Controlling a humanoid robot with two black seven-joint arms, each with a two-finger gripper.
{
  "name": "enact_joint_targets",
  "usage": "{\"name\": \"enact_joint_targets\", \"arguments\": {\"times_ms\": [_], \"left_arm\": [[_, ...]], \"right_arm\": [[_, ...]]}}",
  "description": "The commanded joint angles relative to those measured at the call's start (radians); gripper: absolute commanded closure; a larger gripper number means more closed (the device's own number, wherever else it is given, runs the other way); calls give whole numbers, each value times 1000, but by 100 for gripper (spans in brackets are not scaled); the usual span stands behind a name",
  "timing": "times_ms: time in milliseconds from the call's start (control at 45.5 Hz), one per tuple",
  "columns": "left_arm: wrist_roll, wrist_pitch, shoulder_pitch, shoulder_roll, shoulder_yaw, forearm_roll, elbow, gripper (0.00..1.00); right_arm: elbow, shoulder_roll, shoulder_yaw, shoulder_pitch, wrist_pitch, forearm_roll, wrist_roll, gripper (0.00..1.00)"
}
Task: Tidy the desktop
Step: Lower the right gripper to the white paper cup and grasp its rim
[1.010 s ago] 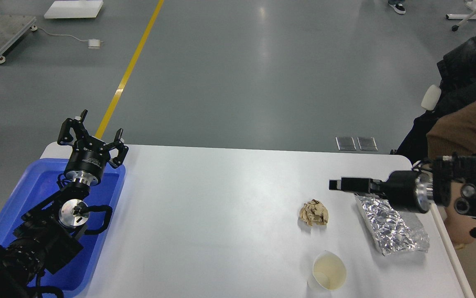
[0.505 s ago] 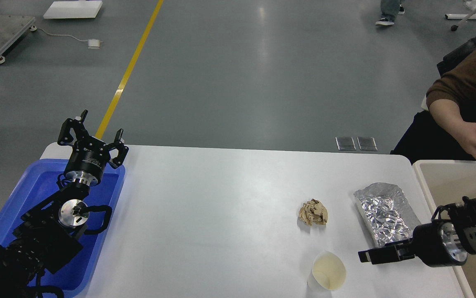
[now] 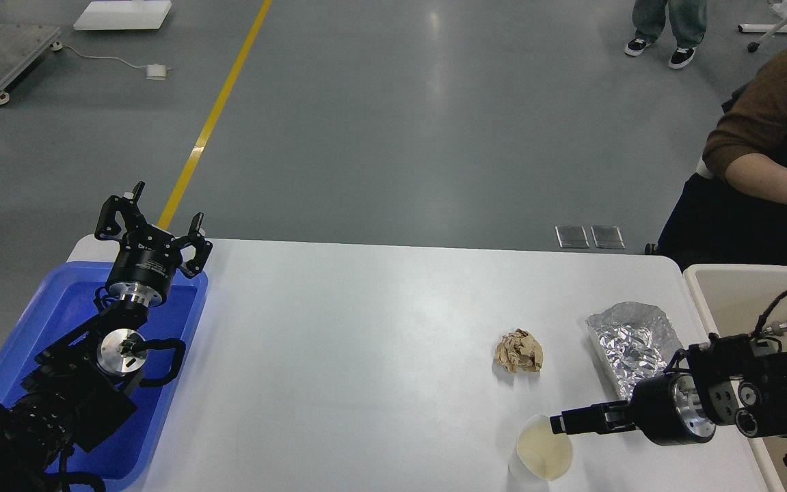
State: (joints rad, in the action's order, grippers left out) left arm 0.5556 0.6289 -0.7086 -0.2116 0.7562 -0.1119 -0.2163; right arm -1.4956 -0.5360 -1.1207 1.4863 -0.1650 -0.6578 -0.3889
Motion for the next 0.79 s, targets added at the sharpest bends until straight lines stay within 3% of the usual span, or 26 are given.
{"name": "enact_joint_targets", "arguments": {"times_ms": [0, 329, 461, 527, 571, 703, 768], "left_arm": [[0, 0, 0, 0, 0, 0, 0, 0], [1, 0, 0, 0, 0, 0, 0, 0], [0, 0, 0, 0, 0, 0, 0, 0], [0, 0, 0, 0, 0, 0, 0, 0], [0, 0, -2, 0, 0, 0, 0, 0], [0, 0, -2, 0, 0, 0, 0, 0], [1, 0, 0, 1, 0, 0, 0, 0]], "right_arm": [[1, 41, -19, -24, -27, 43, 8, 1], [5, 94, -14, -92, -151, 1, 5, 5], [26, 133, -24, -121, -225, -11, 1, 29], [34, 136, -27, -123, -225, -8, 1, 60], [34, 136, -30, -123, -225, -9, -2, 73], [37, 136, -47, -120, -225, -6, -2, 100], [41, 134, -47, -121, -226, -5, -2, 100]]}}
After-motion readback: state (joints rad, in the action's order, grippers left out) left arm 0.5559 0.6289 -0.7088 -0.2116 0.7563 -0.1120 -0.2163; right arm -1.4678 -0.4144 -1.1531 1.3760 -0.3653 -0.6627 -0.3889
